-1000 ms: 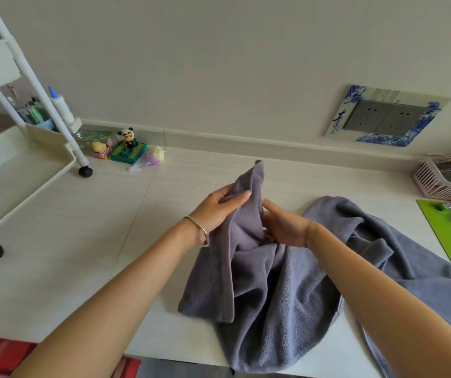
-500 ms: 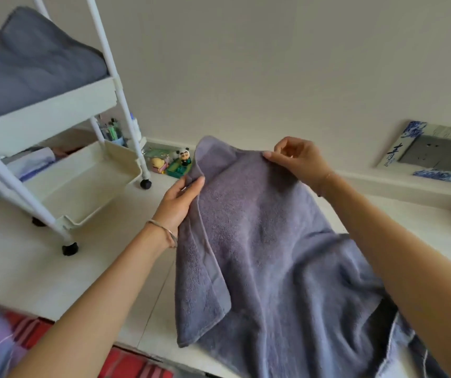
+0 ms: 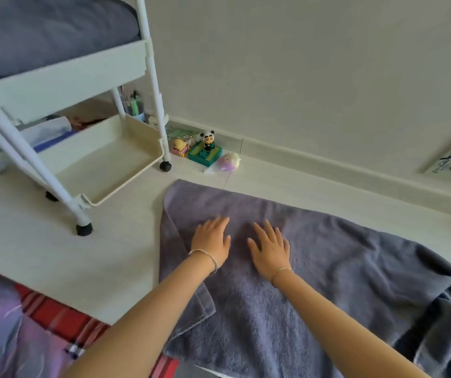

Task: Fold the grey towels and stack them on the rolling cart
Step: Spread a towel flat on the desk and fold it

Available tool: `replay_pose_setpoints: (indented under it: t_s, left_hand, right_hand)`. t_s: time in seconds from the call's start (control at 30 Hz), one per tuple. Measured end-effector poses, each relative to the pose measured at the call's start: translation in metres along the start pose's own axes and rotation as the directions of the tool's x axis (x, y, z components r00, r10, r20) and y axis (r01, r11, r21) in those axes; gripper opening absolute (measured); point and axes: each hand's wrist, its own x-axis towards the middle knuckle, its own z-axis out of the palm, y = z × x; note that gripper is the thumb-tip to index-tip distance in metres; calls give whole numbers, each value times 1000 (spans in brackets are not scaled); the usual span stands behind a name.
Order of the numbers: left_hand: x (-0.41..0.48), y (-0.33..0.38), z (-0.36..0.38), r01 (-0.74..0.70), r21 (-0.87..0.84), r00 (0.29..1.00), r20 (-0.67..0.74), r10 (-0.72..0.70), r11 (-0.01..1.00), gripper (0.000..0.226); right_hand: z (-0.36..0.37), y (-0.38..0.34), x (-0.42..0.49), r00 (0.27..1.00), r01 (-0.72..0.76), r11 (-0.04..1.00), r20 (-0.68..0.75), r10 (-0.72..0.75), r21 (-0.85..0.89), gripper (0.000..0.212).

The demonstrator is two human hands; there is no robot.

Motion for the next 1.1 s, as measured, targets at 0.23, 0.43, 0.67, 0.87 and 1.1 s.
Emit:
replay_pose_setpoints:
  t_s: [0.23, 0.43, 0.67, 0.87, 1.1]
  left_hand:
    - [10, -28, 11, 190, 181, 975, 82, -207, 965, 51]
    - [20, -80, -17, 297, 245, 950, 23, -311, 923, 55]
    - [2, -86, -40, 235, 439, 971, -59, -233, 867, 72]
    - [-19, -27, 6, 264, 118, 954, 117, -277, 957, 56]
    - [-37, -79, -7, 236, 236, 962, 79, -261, 943, 63]
  right_hand:
    - [23, 8, 13, 996, -32, 975, -83, 14, -219, 55]
    - [19, 3, 39, 994, -74, 972, -92, 55, -222, 55]
    - [26, 2, 20, 998, -48, 968, -54, 36, -245, 59]
    - [44, 4, -21, 995, -16, 968, -96, -8, -249, 90]
    - [34, 9, -18, 994, -83, 961, -97, 59, -263, 66]
